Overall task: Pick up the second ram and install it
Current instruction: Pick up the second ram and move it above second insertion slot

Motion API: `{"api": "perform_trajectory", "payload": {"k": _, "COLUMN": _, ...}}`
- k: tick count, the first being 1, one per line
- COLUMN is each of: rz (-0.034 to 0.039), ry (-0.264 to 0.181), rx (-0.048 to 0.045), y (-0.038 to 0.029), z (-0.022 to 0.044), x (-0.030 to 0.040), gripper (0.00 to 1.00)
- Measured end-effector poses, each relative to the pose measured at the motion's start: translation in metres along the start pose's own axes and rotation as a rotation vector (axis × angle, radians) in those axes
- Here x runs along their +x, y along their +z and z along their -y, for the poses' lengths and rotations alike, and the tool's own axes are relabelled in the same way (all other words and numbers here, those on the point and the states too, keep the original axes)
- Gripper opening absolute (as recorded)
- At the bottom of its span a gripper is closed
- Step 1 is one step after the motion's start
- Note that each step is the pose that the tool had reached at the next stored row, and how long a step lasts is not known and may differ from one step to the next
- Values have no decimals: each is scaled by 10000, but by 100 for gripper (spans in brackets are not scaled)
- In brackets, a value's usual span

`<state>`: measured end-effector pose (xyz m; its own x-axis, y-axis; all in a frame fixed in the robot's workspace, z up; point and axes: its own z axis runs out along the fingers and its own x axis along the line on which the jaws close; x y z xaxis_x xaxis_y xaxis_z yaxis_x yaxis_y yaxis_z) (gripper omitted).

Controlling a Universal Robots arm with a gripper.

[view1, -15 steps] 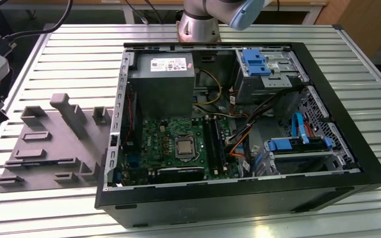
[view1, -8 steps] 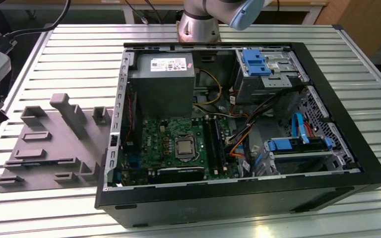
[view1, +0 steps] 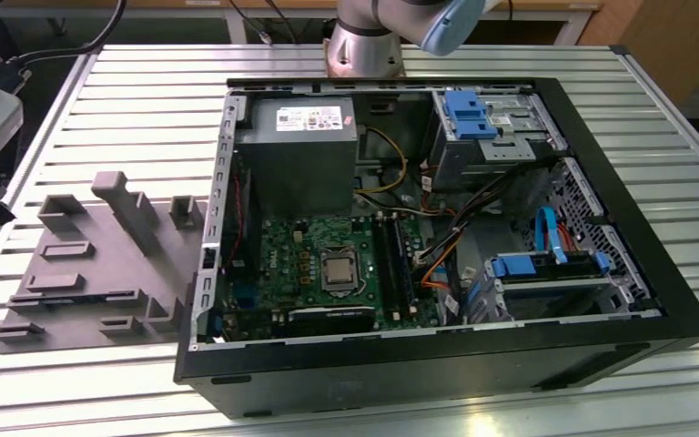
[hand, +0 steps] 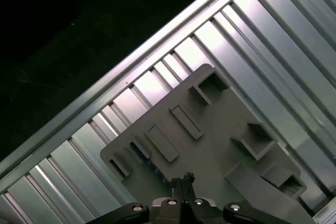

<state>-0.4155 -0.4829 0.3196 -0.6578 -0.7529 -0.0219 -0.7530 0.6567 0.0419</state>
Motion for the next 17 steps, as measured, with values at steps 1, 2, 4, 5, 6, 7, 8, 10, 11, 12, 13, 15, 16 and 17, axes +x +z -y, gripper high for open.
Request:
{"api": "perform_trajectory", "payload": {"k": 1, "rz": -4, "ry": -89, "rx": -2, "y": 0, "z": 0, "x": 0, "gripper": 11}}
{"api": "perform_trajectory", "payload": {"k": 2, "rz": -7, "ry": -175, "rx": -3, "y": 0, "z": 0, "x": 0, "gripper": 11}}
{"api": "perform_trajectory", "payload": {"k": 4, "rz": -14, "ry": -334, "rx": -7, "y": 0, "z": 0, "x": 0, "gripper": 11}}
{"api": "perform_trajectory", "payload": {"k": 5, "rz": -17, "ry": -417, "rx": -9, "y": 0, "z": 0, "x": 0, "gripper": 11}}
{"api": "perform_trajectory", "payload": {"k": 6, "rz": -21, "ry": -502, "rx": -11, "y": 0, "z": 0, "x": 0, "gripper": 11}}
{"api": "perform_trajectory", "payload": {"k": 7, "rz": -25, "ry": -600, "rx": -13, "y": 0, "z": 0, "x": 0, "gripper": 11}}
{"api": "perform_trajectory", "payload": {"k": 8, "rz": -29, "ry": -695, "rx": -15, "y": 0, "z": 0, "x": 0, "gripper": 11}}
{"api": "perform_trajectory", "payload": {"k": 10, "rz": -36, "ry": -893, "rx": -19, "y": 1, "z": 0, "x": 0, "gripper": 11}}
{"api": "perform_trajectory", "payload": {"k": 11, "rz": -41, "ry": -990, "rx": -21, "y": 1, "z": 0, "x": 0, "gripper": 11}}
{"api": "perform_trajectory", "payload": {"k": 12, "rz": -45, "ry": -1088, "rx": -24, "y": 1, "z": 0, "x": 0, "gripper": 11}}
{"api": "perform_trajectory", "payload": {"k": 13, "rz": -49, "ry": -1184, "rx": -26, "y": 1, "z": 0, "x": 0, "gripper": 11}}
{"api": "perform_trajectory", "payload": {"k": 15, "rz": -58, "ry": -1388, "rx": -30, "y": 1, "z": 0, "x": 0, "gripper": 11}}
{"api": "perform_trajectory", "payload": {"k": 16, "rz": -62, "ry": -1487, "rx": -32, "y": 2, "z": 0, "x": 0, "gripper": 11}}
{"api": "perform_trajectory", "payload": {"k": 17, "rz": -66, "ry": -1585, "rx": -35, "y": 2, "z": 0, "x": 0, "gripper": 11}}
